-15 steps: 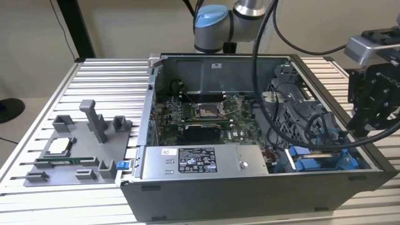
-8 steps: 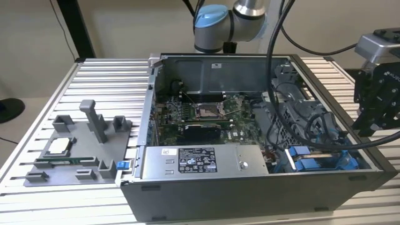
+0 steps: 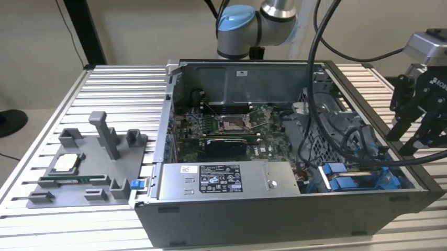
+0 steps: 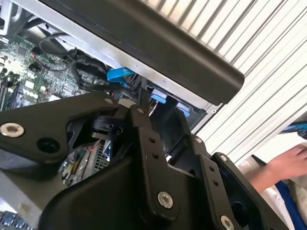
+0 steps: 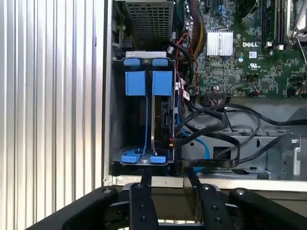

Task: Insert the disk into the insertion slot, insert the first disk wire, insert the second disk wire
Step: 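Insert the second disk wire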

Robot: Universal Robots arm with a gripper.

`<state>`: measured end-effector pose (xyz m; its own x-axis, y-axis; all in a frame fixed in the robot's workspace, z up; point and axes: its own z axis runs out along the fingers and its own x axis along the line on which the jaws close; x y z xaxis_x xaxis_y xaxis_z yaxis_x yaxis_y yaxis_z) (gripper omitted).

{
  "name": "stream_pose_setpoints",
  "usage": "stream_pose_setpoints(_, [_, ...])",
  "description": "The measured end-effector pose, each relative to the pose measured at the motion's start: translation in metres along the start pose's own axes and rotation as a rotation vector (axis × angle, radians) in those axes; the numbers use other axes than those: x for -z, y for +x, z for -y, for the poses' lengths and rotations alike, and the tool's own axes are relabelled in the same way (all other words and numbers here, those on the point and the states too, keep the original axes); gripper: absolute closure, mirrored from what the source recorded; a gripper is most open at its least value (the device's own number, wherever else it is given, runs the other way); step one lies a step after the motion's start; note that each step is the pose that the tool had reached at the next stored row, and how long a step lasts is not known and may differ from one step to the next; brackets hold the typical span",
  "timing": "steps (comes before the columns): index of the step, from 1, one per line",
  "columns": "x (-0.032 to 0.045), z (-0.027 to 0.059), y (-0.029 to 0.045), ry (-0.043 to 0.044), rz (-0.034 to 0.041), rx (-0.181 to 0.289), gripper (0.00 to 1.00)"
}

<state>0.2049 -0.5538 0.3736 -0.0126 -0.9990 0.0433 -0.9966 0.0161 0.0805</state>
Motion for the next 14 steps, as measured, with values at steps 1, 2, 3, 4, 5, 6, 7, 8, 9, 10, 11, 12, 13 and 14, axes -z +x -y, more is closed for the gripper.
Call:
stream_pose_setpoints(1, [-0.0006, 0.0003, 0.0000, -0.0043, 0.0010, 0.000, 0.00])
stream_pose_setpoints(2, [-0.0013, 0.0004, -0.0001, -0.0077, 0.0015, 0.000, 0.00])
stream_pose_setpoints(3, [-0.0022, 0.0005, -0.0001, -0.0104, 0.0017, 0.000, 0.00])
stream_pose_setpoints(4, [-0.0032, 0.0005, -0.0001, -0.0119, 0.0016, 0.000, 0.00])
stream_pose_setpoints(5, [-0.0040, 0.0006, -0.0001, -0.0121, 0.0016, 0.000, 0.00])
stream_pose_setpoints(6, [-0.0043, 0.0007, -0.0002, -0.0121, 0.0014, 0.000, 0.00])
stream_pose_setpoints(7, [-0.0042, 0.0007, -0.0002, -0.0121, 0.0013, 0.000, 0.00])
stream_pose_setpoints(8, [-0.0043, 0.0008, -0.0002, -0.0121, 0.0013, 0.000, 0.00])
stream_pose_setpoints(9, [-0.0044, 0.0007, -0.0002, -0.0122, 0.0014, 0.000, 0.00])
stream_pose_setpoints(10, [-0.0046, 0.0008, -0.0002, -0.0122, 0.0015, 0.000, 0.00])
stream_pose_setpoints(11, [-0.0047, 0.0008, -0.0002, -0.0122, 0.0016, 0.000, 0.00])
stream_pose_setpoints(12, [-0.0048, 0.0008, -0.0002, -0.0122, 0.0015, 0.000, 0.00])
stream_pose_setpoints(13, [-0.0049, 0.0008, -0.0002, -0.0122, 0.0015, 0.000, 0.00])
stream_pose_setpoints(14, [-0.0053, 0.0008, -0.0003, -0.0122, 0.0017, 0.000, 0.00])
